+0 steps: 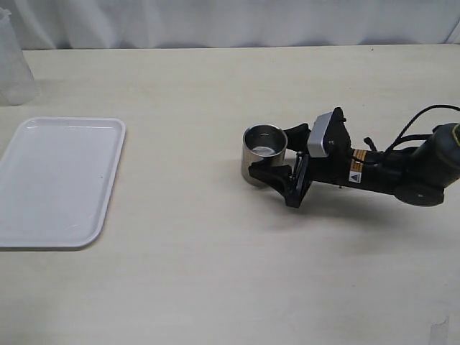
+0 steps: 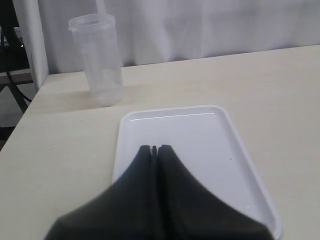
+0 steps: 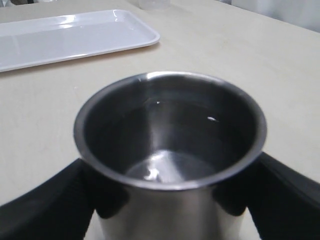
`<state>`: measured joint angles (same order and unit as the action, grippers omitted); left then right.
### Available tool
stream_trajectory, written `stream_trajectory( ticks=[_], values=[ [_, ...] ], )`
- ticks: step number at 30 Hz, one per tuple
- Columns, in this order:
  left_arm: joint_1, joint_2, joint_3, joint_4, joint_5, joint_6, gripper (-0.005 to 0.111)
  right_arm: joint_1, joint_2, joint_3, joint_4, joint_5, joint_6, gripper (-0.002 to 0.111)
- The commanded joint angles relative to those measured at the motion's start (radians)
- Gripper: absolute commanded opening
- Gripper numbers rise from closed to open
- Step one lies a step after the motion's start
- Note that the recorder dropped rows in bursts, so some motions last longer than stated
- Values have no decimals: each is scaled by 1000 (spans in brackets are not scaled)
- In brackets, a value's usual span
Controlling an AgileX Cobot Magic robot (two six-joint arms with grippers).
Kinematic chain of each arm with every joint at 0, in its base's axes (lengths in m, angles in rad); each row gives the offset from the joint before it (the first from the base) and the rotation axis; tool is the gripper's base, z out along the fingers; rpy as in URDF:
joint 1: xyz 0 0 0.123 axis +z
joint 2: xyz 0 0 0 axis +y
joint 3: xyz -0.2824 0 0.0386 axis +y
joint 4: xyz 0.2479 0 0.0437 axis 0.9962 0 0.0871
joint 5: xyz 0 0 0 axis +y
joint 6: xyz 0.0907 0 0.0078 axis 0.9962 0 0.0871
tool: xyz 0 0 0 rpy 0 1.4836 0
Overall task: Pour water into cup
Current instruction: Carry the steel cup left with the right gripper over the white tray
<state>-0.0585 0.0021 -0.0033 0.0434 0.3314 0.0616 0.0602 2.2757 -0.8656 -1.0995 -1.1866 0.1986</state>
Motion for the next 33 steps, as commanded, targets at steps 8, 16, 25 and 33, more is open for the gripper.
stream_trajectory(
  ticks=[8,16,25,33],
  values=[
    [1,-2,3,-2,-10,-7,0,0,-43,-5,8,-34,25,4],
    [1,-2,3,-2,-10,-7,0,52,-46,-48,12,-34,78,4],
    [1,-2,3,-2,-10,-7,0,194,-46,-178,14,75,171,4],
    [1,-2,3,-2,-10,-7,0,319,-41,-292,34,128,250,4]
  ],
)
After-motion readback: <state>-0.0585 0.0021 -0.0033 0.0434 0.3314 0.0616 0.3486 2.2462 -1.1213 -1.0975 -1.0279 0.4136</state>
